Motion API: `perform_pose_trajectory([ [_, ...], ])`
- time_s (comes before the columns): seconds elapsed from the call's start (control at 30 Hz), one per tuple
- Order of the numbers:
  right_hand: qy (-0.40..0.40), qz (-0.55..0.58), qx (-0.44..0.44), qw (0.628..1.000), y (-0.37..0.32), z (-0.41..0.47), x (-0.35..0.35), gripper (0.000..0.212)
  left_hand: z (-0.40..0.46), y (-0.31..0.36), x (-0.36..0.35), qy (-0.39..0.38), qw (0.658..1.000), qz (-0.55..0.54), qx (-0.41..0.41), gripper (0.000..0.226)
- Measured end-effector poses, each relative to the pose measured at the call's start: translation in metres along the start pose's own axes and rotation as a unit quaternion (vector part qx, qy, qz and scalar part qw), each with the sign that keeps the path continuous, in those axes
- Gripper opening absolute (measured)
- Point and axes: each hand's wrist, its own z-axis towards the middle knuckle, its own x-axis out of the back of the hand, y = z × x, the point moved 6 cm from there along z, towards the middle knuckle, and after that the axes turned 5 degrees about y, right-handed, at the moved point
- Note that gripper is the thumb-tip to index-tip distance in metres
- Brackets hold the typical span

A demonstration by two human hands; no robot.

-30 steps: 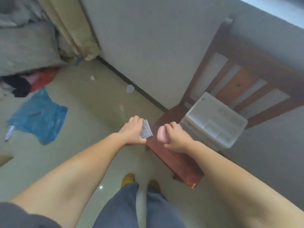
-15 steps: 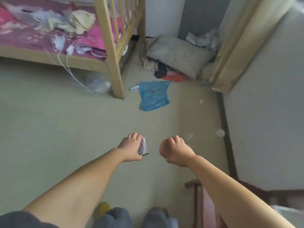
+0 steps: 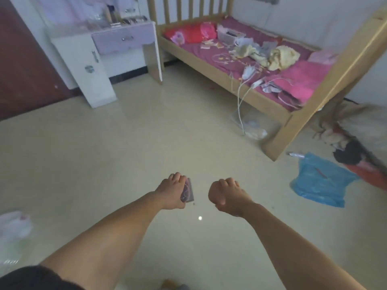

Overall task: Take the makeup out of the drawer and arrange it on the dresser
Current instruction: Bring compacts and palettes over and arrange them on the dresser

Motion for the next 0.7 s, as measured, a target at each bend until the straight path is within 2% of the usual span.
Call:
perform_pose_trajectory([
  [0.13, -0.033, 0.000, 0.071, 0.997, -0.092, 0.074, -0.006, 0.077, -0.010, -0.103, 0.020, 0.016, 0.997, 0.011, 0.069, 0.056],
  [0.23, -0.050, -0.014, 0.121, 0.991, -0.142, 0.129, -0.005, 0.062, -0.004, -0.163, 0.032, 0.028, 0.994, -0.007, 0.110, 0.056],
  [0.3, -0.062, -0.024, 0.139, 0.988, -0.164, 0.168, -0.003, 0.057, 0.007, -0.200, 0.040, 0.041, 0.991, -0.016, 0.129, 0.054],
  [0.5, -0.073, -0.044, 0.183, 0.979, -0.210, 0.318, 0.025, 0.059, 0.082, -0.311, 0.080, 0.075, 0.978, -0.018, 0.196, 0.055],
  [0.7, -0.090, -0.057, 0.229, 0.968, -0.259, 0.475, 0.076, 0.063, 0.170, -0.404, 0.137, 0.070, 0.964, -0.038, 0.253, 0.059],
])
